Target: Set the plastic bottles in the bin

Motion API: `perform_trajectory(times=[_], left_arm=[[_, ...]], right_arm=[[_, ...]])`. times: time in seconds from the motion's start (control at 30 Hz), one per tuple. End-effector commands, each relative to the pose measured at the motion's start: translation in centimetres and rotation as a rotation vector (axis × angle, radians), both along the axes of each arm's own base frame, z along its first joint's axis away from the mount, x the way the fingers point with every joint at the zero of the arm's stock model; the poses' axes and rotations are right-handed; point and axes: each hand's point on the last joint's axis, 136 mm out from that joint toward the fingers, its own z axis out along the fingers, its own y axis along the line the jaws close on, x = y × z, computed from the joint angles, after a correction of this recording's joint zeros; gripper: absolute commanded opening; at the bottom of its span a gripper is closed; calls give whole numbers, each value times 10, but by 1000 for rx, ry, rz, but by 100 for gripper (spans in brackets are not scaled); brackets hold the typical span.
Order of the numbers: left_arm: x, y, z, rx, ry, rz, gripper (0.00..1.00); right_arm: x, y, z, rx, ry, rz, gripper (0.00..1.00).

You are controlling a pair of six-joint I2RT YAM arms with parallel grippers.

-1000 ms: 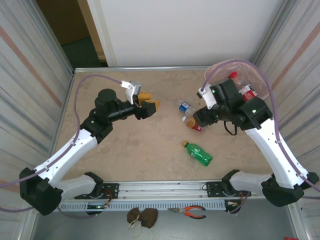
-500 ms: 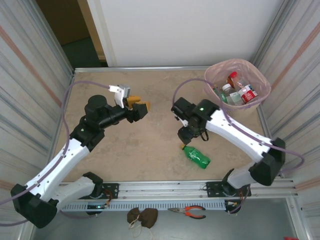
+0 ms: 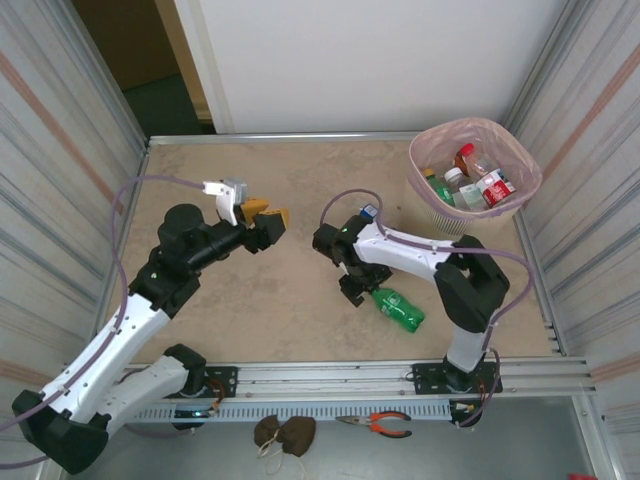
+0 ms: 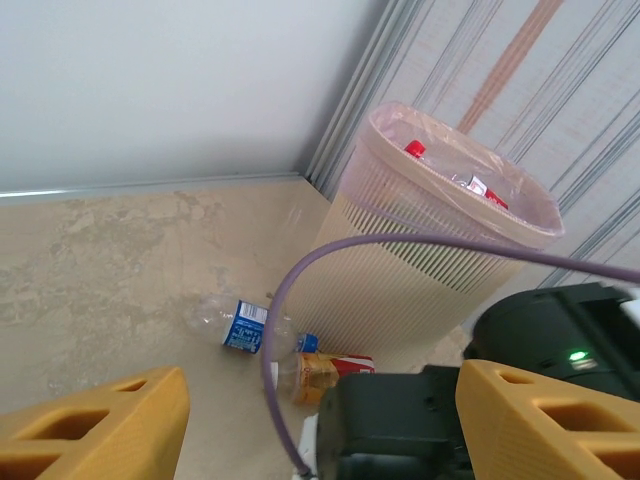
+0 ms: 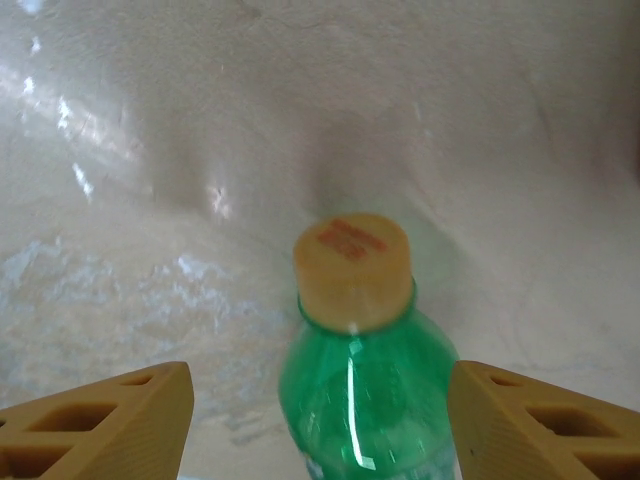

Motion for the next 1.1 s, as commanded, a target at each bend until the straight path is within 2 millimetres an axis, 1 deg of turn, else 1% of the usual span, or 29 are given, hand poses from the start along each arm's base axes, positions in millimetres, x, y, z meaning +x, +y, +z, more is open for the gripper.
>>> perform_trajectory(times=[0.0,0.1,0.2,0.4,0.63,0.8,0.87,0.97,1.07], left_arm=[[1,8,3,-13,-4,34,71],[1,8,2,-13,-3,37,71],[1,7,3,-13,-6,30,71],[2,5,1,-14,-1,22,71],[2,4,0,-13,1,22,71],[1,6,1,-10,-2,24,72],[1,6,0,-9,-2,24,72],[1,6,1,-9,-2,23,72],[1,7,2,-11,-7,26,72]], right_arm=[[1,-1,-22,-27,26,8,65],[2,-4,-36,-58,45,11,62],[3,-11,-45,-104,52,14,58],[1,-14,-51,-114,62,13,52],[0,-15,-49,-112,58,14,45],[2,-14,-46,-110,48,16,35],[2,-14,-45,-107,46,14,33],[3,-13,-40,-101,41,9,32],[5,-8,-29,-65,25,2,31]])
